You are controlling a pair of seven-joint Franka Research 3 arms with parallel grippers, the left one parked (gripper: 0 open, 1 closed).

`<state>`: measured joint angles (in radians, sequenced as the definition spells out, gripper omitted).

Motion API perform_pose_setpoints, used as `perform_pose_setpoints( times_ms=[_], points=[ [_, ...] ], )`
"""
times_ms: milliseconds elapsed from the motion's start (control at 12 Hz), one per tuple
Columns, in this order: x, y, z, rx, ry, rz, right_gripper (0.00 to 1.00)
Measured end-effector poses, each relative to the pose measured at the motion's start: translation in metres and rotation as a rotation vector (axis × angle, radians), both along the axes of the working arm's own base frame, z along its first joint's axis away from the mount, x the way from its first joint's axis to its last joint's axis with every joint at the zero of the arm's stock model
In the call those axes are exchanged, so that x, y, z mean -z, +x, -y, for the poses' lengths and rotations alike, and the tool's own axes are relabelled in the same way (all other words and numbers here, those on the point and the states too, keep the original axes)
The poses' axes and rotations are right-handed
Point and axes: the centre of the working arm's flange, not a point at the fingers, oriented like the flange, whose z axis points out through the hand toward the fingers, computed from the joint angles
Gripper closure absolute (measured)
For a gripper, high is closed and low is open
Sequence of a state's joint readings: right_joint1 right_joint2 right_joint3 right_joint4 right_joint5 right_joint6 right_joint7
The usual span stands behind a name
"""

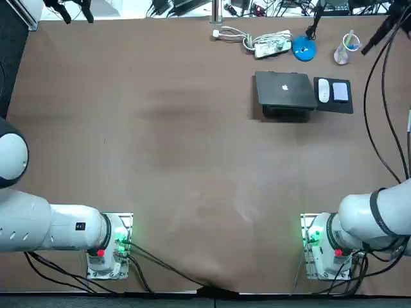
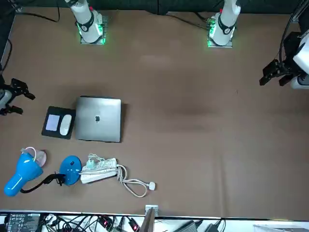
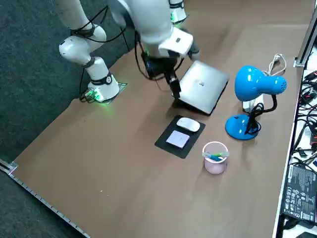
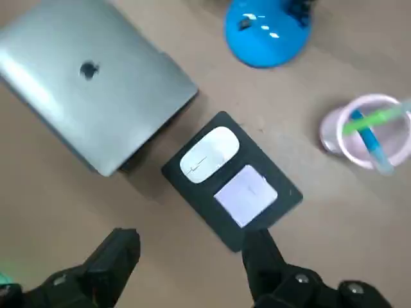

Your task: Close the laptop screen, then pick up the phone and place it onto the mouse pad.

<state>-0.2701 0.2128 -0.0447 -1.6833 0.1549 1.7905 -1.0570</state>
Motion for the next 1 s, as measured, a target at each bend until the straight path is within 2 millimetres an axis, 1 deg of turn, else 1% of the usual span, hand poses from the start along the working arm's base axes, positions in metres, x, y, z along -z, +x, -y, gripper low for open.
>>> perform_pose_setpoints(
  times_ms=[250, 417, 583, 833, 1000],
  points=[
    [-0.051, 0.010, -0.033, 0.253, -0.067, -0.019, 0.01],
    [-0.076, 0.007, -0.060, 0.399, -0.080, -0.033, 0.00],
    [-0.096, -0.002, -0.080, 0.497, -0.087, -0.049, 0.00],
    [-0.120, -0.019, -0.096, 0.606, -0.093, -0.082, 0.00],
    [-0.130, -0.027, -0.108, 0.664, -0.097, -0.092, 0.00]
  ],
)
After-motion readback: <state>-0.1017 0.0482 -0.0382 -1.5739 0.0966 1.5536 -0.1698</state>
